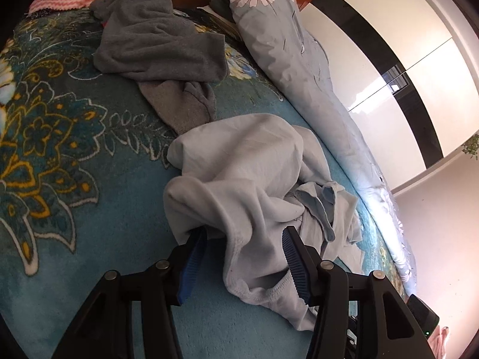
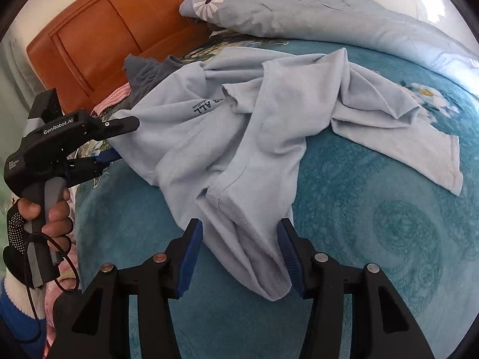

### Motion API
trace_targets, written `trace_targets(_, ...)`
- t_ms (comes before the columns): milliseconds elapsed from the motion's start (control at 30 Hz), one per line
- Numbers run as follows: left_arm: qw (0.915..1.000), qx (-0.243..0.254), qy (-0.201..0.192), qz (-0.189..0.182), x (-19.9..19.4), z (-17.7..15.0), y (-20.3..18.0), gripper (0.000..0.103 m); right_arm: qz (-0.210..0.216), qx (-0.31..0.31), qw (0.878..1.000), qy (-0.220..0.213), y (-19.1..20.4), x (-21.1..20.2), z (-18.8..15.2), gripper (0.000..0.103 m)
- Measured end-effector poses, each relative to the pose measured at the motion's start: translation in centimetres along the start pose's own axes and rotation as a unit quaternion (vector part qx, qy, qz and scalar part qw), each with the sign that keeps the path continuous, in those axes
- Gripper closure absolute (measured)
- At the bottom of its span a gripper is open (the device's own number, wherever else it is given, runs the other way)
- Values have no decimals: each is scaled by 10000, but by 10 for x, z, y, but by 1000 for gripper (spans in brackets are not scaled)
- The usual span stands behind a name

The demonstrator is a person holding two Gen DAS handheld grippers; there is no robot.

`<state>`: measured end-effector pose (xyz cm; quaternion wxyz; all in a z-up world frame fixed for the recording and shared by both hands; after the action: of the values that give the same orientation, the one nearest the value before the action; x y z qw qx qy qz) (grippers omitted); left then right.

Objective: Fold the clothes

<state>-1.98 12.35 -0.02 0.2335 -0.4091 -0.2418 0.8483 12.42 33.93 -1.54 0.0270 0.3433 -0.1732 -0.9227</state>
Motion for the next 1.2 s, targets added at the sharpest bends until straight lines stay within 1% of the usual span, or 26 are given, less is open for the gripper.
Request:
trace_targets(33,10000,-23,24,35,2,2,-1,46,-9,106,9999,-27,-3,-2,-1,51)
trace_targets(67,10000,-52,19,74,3,4,-1,46,-47,229,9997,-44,-7,-4,0,55)
trace_targets(100,9999,-57,-1,125,2,5,-1,48,-95,357,9993,-58,-10,-5,1,75)
trace_targets(133,9998,-45,-37,197,1,5,-2,48,-129,467,9988,-70,-15,-7,1,99)
trace_targets(167,9997,-23,-67,240,-1,4,-3,54,-141,587,9981,-155,-22,-14,3,99)
trace_targets(200,9997,17,-86,225,-4,2,-5,71,-147,711,9970,-263,-31,-23,5,99)
trace_targets(267,9995,174,-83,260,-10,-5,-13,87,-159,959,9941,-477,-47,-41,9,100)
trace_targets(300,9994,243,-81,250,-12,-8,-17,90,-166,1082,9923,-584,-55,-50,10,100)
trace_targets(333,9993,299,-82,229,-14,-11,-21,91,-245,1155,9906,-691,-66,-64,13,101)
trace_targets(400,9993,323,-89,174,-17,-18,-29,96,-448,1270,9867,-905,-90,-94,20,101)
trace_targets(433,9994,316,-89,140,-19,-22,-32,96,-588,1264,9850,-1014,-101,-110,23,101)
trace_targets(500,9994,318,-111,28,-23,-28,-40,97,-835,1298,9806,-1209,-122,-142,28,101)
trace_targets(567,9992,368,-145,-59,-25,-32,-48,97,-884,1409,9769,-1341,-140,-168,29,101)
trace_targets(600,9990,427,-156,-46,-25,-32,-51,97,-903,1421,9752,-1437,-144,-177,28,99)
trace_targets(633,9988,458,-164,-25,-24,-32,-52,97,-882,1411,9755,-1439,-145,-180,26,98)
trace_targets(700,9990,415,-153,-20,-25,-30,-51,97,-657,1328,9806,-1287,-134,-168,19,98)
trace_targets(800,9992,356,-156,39,-36,-29,-45,97,-270,1063,9896,-936,-104,-132,8,97)
trace_targets(867,9992,363,-163,53,-43,-28,-41,97,-88,944,9921,-816,-85,-107,6,80)
trace_targets(900,9992,367,-167,53,-44,-26,-39,97,-18,893,9929,-786,-76,-95,7,58)
trace_targets(933,9992,371,-172,52,-46,-25,-37,97,21,834,9935,-773,-68,-83,7,53)
trace_targets(1033,9991,377,-180,67,-49,-21,-31,97,-4,798,9950,-600,-56,-51,9,53)
trace_targets(1133,9992,343,-172,62,-50,-17,-25,97,-121,973,9941,-458,-57,-28,7,53)
trace_targets(1200,9993,319,-181,47,-52,-18,-24,97,-20,1137,9926,-418,-55,-21,4,53)
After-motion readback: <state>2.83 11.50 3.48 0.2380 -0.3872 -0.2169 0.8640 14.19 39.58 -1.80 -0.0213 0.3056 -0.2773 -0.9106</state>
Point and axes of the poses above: each gripper's, at about its wrist camera, not at the fingertips, and x roughly the way its jaws point, y to its left, z to its top, the point moved 1 cm from there along x, roughly the way its jaws point, and after that the axes turned 12 degrees about -y, right-handed, at the moved point
